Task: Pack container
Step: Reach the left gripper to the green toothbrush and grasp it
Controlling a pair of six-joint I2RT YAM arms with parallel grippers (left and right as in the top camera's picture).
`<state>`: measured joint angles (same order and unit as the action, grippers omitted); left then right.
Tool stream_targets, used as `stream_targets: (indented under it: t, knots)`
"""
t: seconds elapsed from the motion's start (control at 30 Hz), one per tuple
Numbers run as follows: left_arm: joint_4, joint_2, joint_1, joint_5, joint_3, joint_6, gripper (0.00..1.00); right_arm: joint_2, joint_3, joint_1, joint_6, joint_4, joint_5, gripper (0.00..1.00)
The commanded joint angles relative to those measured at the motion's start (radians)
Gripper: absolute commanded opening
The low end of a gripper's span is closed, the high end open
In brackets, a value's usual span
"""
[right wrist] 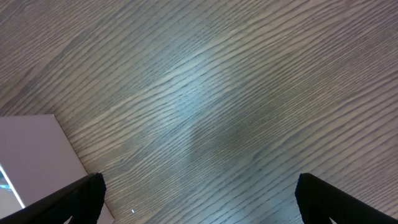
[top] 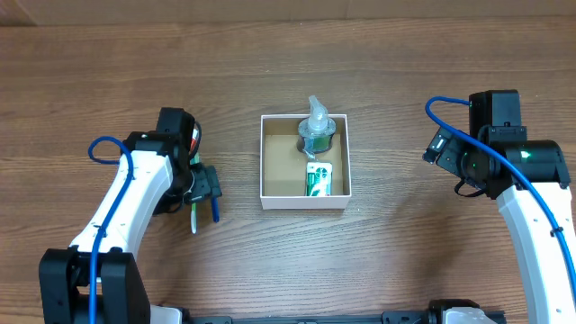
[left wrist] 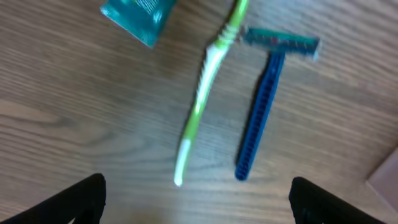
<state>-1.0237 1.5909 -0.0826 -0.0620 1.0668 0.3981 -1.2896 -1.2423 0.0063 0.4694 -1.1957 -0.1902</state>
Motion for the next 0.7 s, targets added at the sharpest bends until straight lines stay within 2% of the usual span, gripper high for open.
stream_targets:
  t: [0.0, 0.1, 0.23, 0.3, 0.33, 0.4, 0.6, 0.67]
  knots:
    - [0.049, -0.002, -0.004, -0.048, 0.006, -0.089, 0.87, 0.008, -0.021, -0.004, -0.005, 0.005, -0.011, 1.00]
    - [0.098, -0.002, -0.004, -0.042, -0.011, -0.100, 0.86, 0.008, -0.021, -0.004, -0.005, 0.005, -0.011, 1.00]
    - [0.179, -0.002, -0.004, -0.047, -0.051, -0.115, 0.75, 0.008, -0.021, -0.004, -0.005, 0.005, -0.011, 1.00]
    - [0.208, -0.002, -0.002, -0.050, -0.075, -0.114, 0.67, 0.008, -0.021, -0.004, -0.005, 0.005, -0.011, 1.00]
    - [0.228, -0.002, -0.002, -0.050, -0.094, -0.114, 0.57, 0.008, -0.021, -0.004, -0.005, 0.005, -0.011, 1.00]
    - [0.254, -0.002, -0.002, -0.050, -0.127, -0.114, 0.51, 0.008, -0.021, -0.004, -0.005, 0.005, -0.011, 1.00]
    - [0.345, -0.002, -0.002, -0.050, -0.227, -0.114, 0.48, 0.008, -0.021, -0.004, -0.005, 0.005, -0.011, 1.00]
    - [0.368, -0.002, -0.002, -0.050, -0.245, -0.114, 0.40, 0.008, -0.021, -0.004, -0.005, 0.005, -0.011, 0.99]
